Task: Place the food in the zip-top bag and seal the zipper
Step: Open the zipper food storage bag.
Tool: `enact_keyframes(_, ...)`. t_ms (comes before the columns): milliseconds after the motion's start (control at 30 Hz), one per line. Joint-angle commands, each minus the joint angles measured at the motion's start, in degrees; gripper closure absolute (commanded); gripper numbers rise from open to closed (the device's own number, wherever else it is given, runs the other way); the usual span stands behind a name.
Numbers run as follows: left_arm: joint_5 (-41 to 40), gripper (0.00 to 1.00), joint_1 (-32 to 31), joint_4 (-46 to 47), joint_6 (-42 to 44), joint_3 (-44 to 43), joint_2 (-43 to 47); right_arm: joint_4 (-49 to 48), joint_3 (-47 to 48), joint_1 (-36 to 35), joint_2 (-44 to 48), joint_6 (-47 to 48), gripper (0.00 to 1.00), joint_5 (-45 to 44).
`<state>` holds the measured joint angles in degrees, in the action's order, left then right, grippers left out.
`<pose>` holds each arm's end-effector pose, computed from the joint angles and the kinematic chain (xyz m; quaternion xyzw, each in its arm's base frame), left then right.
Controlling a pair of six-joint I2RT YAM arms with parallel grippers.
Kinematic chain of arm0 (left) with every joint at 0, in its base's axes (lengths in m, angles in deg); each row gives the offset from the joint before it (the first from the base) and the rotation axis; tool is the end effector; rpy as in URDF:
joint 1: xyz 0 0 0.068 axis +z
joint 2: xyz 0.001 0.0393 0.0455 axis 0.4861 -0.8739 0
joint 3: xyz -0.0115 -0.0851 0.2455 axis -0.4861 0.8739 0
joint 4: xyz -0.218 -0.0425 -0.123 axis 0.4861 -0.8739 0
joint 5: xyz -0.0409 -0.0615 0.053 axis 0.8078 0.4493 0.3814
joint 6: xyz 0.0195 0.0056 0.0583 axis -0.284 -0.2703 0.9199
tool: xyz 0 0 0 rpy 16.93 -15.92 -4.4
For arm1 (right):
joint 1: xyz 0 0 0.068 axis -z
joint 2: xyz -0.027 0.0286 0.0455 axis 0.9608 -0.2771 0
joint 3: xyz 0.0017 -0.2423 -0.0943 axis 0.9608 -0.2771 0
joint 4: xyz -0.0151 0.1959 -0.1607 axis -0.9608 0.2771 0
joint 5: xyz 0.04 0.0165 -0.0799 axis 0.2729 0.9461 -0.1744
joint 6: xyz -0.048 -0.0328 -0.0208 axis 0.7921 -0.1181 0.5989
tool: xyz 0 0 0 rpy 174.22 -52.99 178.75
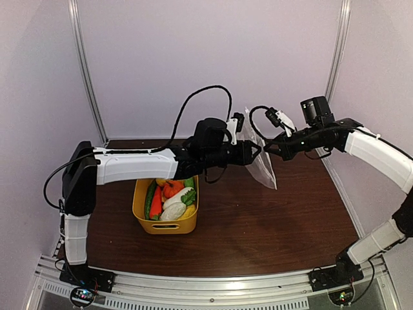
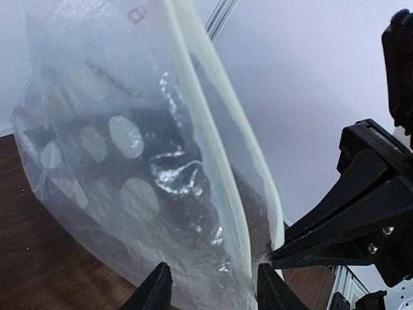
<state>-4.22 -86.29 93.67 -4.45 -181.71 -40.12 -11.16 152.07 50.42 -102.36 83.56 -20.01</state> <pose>0.2691 -0.4197 0.2738 0.1464 0.7650 -0.4647 0.4212 0.2715 0.1454 0.3255 -0.3682 0.7941 0.2980 0.3807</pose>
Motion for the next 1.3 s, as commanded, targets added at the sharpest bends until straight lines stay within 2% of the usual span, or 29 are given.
enact_keyframes(0,-2.70,0.58,1.44,-2.41,-2.26,-1.73,-1.79,-0.83,-0.58,0.01,1.17,-0.21,1.00,-1.02)
enact_keyframes(100,-2.42,0.75,2.32,-2.28,-2.60,-0.88,-2.21,-0.80,-0.99,0.01,1.92,-0.11,1.00,-1.37)
enact_keyframes(167,-2.10,0.90,2.85,-1.85,-2.93,0.14,-2.13,-0.91,-1.57,0.07,2.49,0.16,1.00,-2.25)
enact_keyframes(233,-1.95,1.00,3.28,-1.58,-3.22,0.97,-2.09,-1.13,-2.45,0.10,3.08,0.32,1.00,-2.87)
enact_keyframes(367,-1.42,1.00,3.53,1.31,-2.19,2.80,-1.42,-1.14,-2.99,0.11,3.69,0.38,1.00,-3.85)
enact_keyframes(433,1.66,1.00,3.45,3.43,-0.76,3.89,-1.03,-1.06,-3.13,0.15,3.55,0.39,1.00,-5.20)
enact_keyframes(567,3.85,1.00,3.29,7.60,0.17,7.11,0.31,-2.63,-3.69,0.11,2.73,-0.89,0.99,-12.45)
enact_keyframes(633,3.09,1.00,2.71,11.43,-0.28,9.76,1.49,-3.04,-3.16,0.07,1.14,-1.38,0.85,-16.26)
enact_keyframes(667,2.17,1.00,2.19,13.24,-0.26,10.50,1.89,-2.30,-2.45,0.10,0.02,-1.14,0.75,-16.35)
enact_keyframes(700,1.47,1.00,1.72,14.19,0.05,10.80,2.11,-1.51,-1.59,0.11,-1.08,-0.98,0.69,-15.38)
enact_keyframes(933,-4.82,1.00,0.10,12.37,-0.01,10.36,2.63,0.73,0.66,-1.38,-3.55,0.79,0.48,-7.76)
enact_keyframes(1067,-5.79,1.00,0.13,11.90,-0.38,10.45,3.20,-1.70,-1.77,-1.42,-0.09,-0.35,0.40,-4.02)
enact_keyframes(1267,-6.57,1.00,0.08,12.04,-1.29,10.60,3.10,-1.75,-1.43,-1.52,0.94,-1.63,0.39,2.35)
